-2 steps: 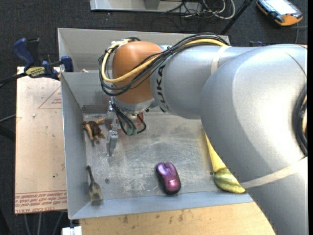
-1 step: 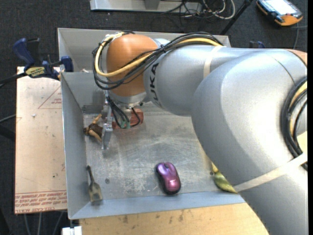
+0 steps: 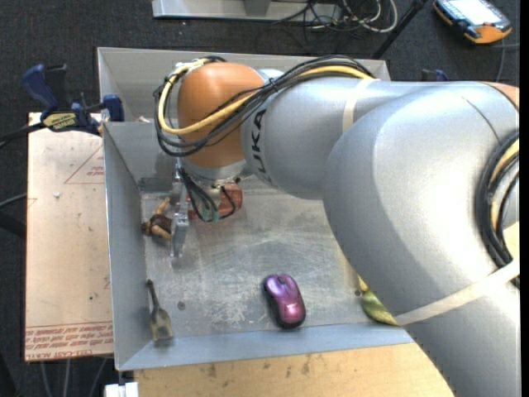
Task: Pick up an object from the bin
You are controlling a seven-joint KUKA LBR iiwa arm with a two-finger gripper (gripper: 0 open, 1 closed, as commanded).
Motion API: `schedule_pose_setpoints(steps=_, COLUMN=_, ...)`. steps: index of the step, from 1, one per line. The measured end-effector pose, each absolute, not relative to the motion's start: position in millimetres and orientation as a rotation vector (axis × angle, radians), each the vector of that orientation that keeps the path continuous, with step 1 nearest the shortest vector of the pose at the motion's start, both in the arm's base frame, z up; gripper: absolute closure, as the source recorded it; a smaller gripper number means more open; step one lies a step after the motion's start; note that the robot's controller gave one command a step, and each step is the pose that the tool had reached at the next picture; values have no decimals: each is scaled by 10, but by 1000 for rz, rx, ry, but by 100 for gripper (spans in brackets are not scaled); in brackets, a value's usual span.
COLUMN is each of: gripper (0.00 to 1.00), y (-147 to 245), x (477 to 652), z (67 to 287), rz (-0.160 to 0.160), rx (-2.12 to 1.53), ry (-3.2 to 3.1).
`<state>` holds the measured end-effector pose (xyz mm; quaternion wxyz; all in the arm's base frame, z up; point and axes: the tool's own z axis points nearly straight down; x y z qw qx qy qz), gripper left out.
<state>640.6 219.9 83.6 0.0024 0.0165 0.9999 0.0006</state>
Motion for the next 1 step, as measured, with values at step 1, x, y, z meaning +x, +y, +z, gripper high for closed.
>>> schedule_pose_setpoints(steps=1, gripper=100, y=1707, x=6215, z=808, rz=2, rx=33, ry=3139)
